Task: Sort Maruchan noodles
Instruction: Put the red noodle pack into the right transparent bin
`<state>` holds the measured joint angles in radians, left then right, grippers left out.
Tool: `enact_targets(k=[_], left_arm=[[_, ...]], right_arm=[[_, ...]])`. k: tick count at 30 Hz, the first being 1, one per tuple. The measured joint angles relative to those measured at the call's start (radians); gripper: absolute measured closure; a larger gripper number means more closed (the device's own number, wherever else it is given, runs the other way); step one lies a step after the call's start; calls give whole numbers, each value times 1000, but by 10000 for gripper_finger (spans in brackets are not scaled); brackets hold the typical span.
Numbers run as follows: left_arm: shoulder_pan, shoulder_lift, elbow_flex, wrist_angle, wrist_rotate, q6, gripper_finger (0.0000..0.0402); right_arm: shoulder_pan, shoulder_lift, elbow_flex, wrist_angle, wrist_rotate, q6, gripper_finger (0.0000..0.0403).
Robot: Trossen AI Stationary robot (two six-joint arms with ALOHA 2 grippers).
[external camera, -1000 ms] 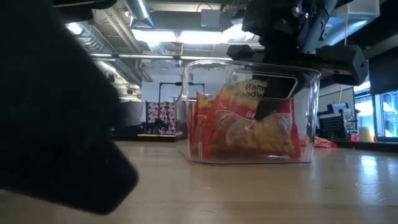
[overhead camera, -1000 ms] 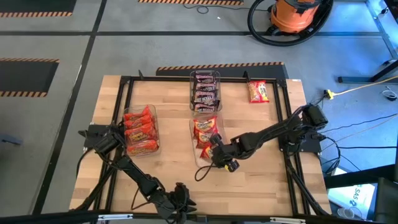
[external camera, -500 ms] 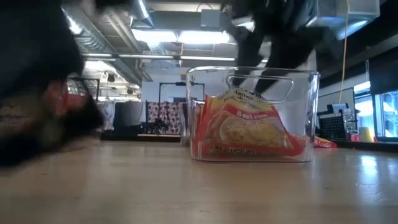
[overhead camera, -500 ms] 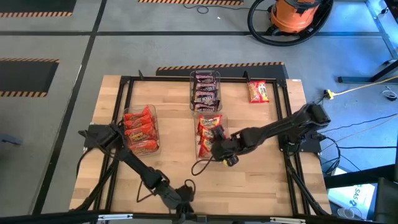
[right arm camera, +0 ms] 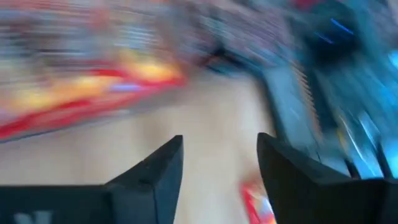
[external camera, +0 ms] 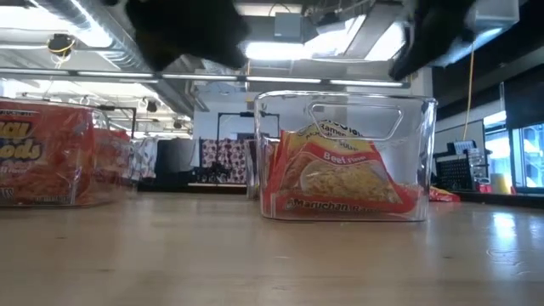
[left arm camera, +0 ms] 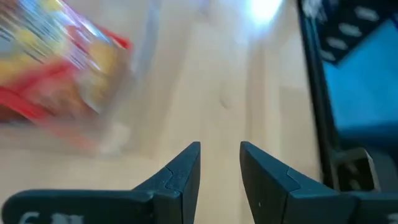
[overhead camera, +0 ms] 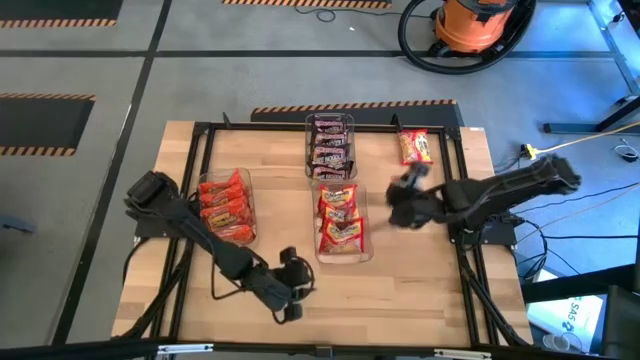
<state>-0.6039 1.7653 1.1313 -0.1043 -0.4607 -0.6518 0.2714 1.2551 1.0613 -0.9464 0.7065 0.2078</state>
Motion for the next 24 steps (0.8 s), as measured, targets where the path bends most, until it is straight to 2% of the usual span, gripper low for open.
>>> enact_targets(k=[3,5,7,11,17,20,24], left_arm=[[22,-13,0,-1,-80,36,294],[41,-13,0,-2,-122,42,294],[54,-12,0,-1,-150,37,294],[70,8,0,3,-155,29,294],[69,22,0,14,-161,29,294],[66,22,0,13,-161,28,294],[66,22,0,13,-160,28,294]], right_arm=[[-103,-108,-163,48,146,199,242],[-191,-159,-247,79,170,289,255],[-304,-186,-304,124,150,324,267],[-565,-190,-358,231,7,248,290],[-918,-133,-382,460,-289,30,333],[-1043,-75,-381,538,-388,-47,359],[-1151,16,-381,603,-451,-57,389]])
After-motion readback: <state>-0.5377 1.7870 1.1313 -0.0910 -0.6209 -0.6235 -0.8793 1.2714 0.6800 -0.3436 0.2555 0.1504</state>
